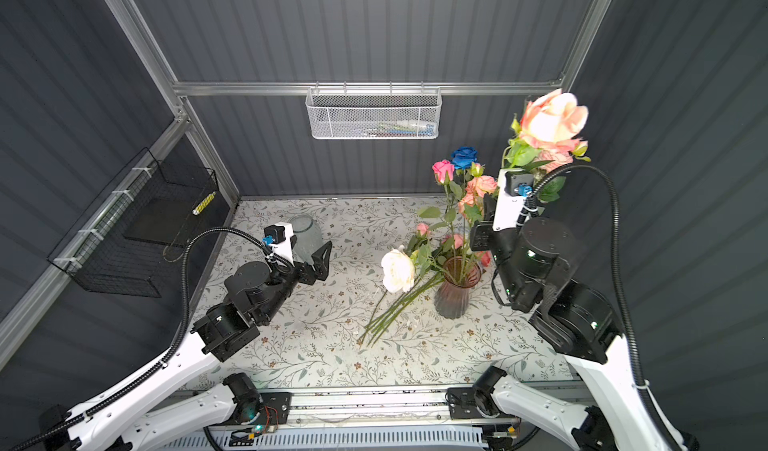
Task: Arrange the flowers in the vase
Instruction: 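Lower the pink rose stem into the pink vase with the right gripper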
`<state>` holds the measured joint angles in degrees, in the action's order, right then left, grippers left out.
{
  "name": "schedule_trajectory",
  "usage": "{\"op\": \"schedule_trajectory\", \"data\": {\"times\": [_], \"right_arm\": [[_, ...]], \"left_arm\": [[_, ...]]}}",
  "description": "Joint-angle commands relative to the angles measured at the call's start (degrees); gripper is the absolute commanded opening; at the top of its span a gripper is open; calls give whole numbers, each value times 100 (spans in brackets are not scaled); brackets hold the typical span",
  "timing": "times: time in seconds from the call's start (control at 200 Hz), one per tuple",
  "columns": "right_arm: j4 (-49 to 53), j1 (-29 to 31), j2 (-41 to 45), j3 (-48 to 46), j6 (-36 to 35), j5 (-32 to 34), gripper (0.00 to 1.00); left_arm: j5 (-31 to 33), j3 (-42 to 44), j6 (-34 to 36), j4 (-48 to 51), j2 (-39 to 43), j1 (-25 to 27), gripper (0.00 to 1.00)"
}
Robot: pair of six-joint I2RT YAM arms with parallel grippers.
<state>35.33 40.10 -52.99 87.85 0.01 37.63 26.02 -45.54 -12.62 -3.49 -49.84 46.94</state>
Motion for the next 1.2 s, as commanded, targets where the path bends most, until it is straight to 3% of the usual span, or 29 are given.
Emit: {"op": "schedule_trajectory", "data": {"times": [0.0,0.235,0.475,0.635,0.981,1.196], "right_arm": [[25,-15,31,-317,191,176,5],[59,-450,43,-1192,790,-395,9],[323,-724,17,-1474,1123,-832,35],[424,-736,-60,-1449,1139,-900,43],[966,-734,187,-930,1606,-1071,48],[2131,-732,115,-104,2244,-815,49]], "left_arm": [[134,97,-171,-24,38,19,99],[54,42,-162,5,-118,26,99],[-50,28,-188,30,-229,26,99],[-66,63,-192,-43,-302,24,99],[-73,201,-257,-154,-323,24,99],[17,236,-304,-166,-320,22,99]]}}
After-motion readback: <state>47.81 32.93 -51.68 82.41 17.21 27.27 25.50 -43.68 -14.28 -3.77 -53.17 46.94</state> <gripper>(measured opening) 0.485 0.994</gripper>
